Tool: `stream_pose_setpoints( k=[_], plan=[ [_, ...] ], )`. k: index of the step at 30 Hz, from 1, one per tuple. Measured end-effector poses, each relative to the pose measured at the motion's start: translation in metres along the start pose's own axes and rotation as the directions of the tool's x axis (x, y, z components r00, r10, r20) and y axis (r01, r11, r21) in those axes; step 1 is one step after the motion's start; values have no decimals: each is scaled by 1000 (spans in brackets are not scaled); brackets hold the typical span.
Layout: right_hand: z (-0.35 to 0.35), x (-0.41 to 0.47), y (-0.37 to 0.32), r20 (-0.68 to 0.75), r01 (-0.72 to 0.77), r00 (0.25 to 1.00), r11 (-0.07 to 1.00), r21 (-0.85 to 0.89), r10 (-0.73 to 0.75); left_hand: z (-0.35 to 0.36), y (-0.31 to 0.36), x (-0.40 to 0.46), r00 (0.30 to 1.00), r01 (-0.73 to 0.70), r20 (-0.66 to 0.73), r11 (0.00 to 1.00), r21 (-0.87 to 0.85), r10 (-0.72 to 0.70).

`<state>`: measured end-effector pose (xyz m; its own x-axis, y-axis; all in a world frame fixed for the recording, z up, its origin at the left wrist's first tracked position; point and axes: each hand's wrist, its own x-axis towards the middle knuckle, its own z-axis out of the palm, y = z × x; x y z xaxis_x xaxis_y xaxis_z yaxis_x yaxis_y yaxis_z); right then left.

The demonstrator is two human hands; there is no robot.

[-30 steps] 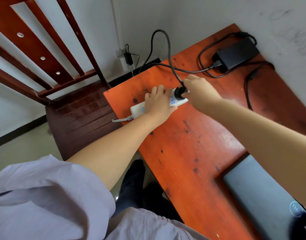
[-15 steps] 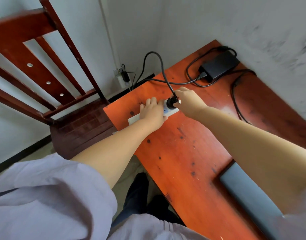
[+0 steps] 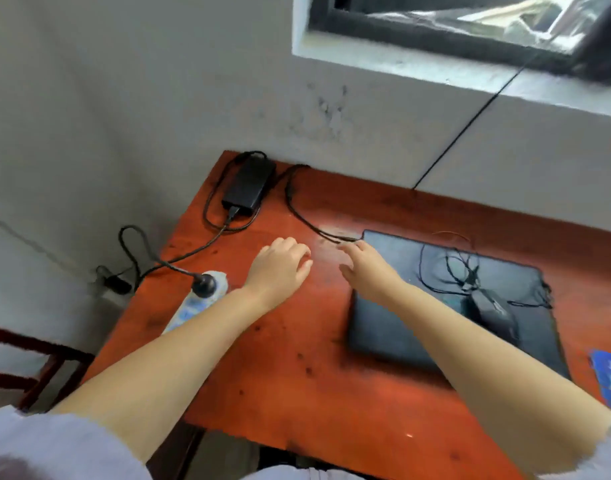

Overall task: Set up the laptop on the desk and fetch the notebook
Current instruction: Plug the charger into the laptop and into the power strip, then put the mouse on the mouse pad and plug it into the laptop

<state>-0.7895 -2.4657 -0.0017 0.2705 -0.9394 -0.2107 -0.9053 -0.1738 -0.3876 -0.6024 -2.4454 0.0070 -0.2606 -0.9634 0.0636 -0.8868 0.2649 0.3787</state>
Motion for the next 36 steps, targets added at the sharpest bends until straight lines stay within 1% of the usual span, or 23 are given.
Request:
stream_pose_setpoints(
  k=[3, 6, 9, 11, 12, 14, 17, 18, 20, 21, 23, 25, 28, 31, 33, 36],
  plan=[
    [-8, -49, 57, -46, -184, 982, 982, 30, 185, 31, 55, 26, 973, -206, 105, 979, 8, 204],
    [-18, -98, 110, -125, -311, 939, 946, 87, 320, 66, 111, 39, 914, -351, 196, 935, -57, 355],
    [-25, -138, 155, -204, -396, 886, 909, 129, 416, 101, 155, 42, 860, -435, 261, 897, -75, 439],
    [-28, -154, 180, -256, -433, 854, 891, 135, 453, 122, 173, 41, 848, -435, 299, 897, -76, 437],
    [-28, -158, 191, -273, -440, 847, 889, 125, 457, 132, 180, 41, 851, -421, 318, 905, -62, 418],
    [-28, -159, 208, -247, -435, 859, 894, 105, 447, 150, 189, 39, 874, -369, 333, 929, -19, 354],
    [-22, -153, 225, -167, -389, 900, 915, 106, 402, 167, 205, 37, 934, -264, 260, 964, 37, 246],
    [-19, -152, 229, -161, -370, 910, 924, 96, 381, 170, 214, 39, 954, -212, 219, 977, 17, 203],
    [-15, -150, 236, -162, -330, 928, 942, 67, 336, 173, 232, 45, 987, -60, 142, 991, -117, 76],
    [-13, -150, 239, -162, -311, 935, 949, 57, 316, 174, 241, 51, 993, 17, 116, 983, -185, 4],
    [-11, -150, 244, -160, -282, 944, 958, 55, 287, 175, 256, 67, 985, 153, 122, 955, -254, -125],
    [-10, -149, 246, -162, -262, 949, 963, 62, 269, 177, 264, 83, 960, 248, 184, 943, -223, -209],
    [-10, -147, 246, -174, -270, 945, 960, 70, 278, 181, 266, 103, 930, 305, 252, 943, -131, -266],
    [-8, -144, 243, -188, -305, 932, 951, 51, 309, 184, 268, 112, 922, 329, 264, 933, -146, -284],
    [-6, -142, 242, -205, -321, 922, 945, 66, 328, 186, 270, 115, 930, 301, 268, 938, -169, -250],
    [-10, -146, 251, -264, -351, 887, 925, 148, 378, 185, 273, 114, 949, 226, 271, 948, -223, -162]
  ],
)
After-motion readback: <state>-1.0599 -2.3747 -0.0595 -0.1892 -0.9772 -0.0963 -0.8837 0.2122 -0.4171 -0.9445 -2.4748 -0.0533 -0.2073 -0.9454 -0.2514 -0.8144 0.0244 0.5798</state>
